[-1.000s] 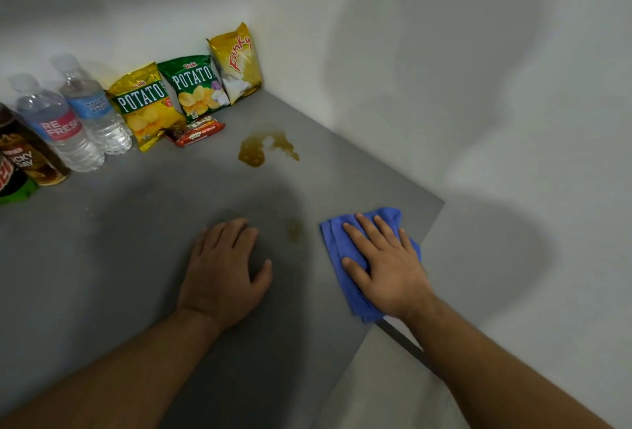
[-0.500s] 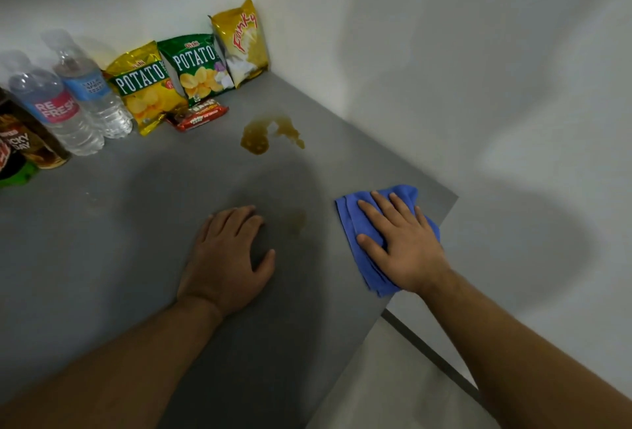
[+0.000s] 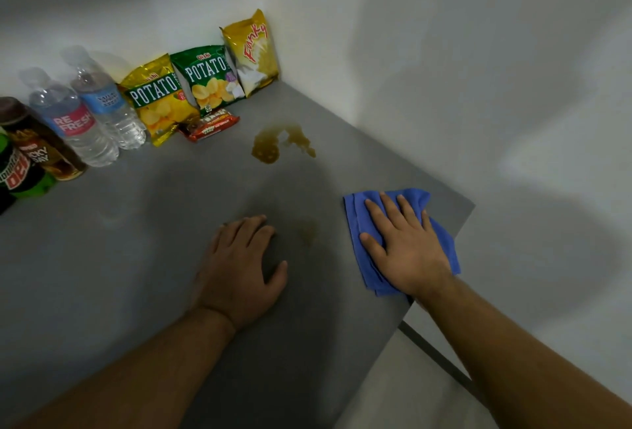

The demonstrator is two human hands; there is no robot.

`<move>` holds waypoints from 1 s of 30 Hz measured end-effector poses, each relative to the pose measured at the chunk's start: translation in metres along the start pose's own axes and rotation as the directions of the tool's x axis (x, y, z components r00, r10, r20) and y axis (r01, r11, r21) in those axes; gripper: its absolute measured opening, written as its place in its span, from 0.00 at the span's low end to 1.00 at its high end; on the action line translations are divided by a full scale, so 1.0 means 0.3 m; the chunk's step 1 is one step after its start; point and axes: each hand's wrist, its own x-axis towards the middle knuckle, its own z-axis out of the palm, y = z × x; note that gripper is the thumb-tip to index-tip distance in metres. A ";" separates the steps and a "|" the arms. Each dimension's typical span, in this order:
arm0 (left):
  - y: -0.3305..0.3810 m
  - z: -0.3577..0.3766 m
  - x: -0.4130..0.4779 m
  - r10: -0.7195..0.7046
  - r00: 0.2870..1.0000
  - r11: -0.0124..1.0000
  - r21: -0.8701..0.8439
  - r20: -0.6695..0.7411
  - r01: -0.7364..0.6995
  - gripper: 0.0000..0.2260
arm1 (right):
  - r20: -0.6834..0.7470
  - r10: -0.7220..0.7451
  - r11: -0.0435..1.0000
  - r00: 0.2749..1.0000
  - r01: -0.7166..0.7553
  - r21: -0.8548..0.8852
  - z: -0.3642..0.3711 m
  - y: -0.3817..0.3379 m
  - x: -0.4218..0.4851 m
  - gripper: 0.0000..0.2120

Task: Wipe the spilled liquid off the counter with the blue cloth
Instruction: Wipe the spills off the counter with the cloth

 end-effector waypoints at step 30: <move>-0.055 -0.037 0.000 -0.041 0.998 0.912 -0.411 -0.040 0.021 0.21 | 0.023 0.059 0.998 0.998 -0.059 -0.004 0.028 -0.357 0.090 0.31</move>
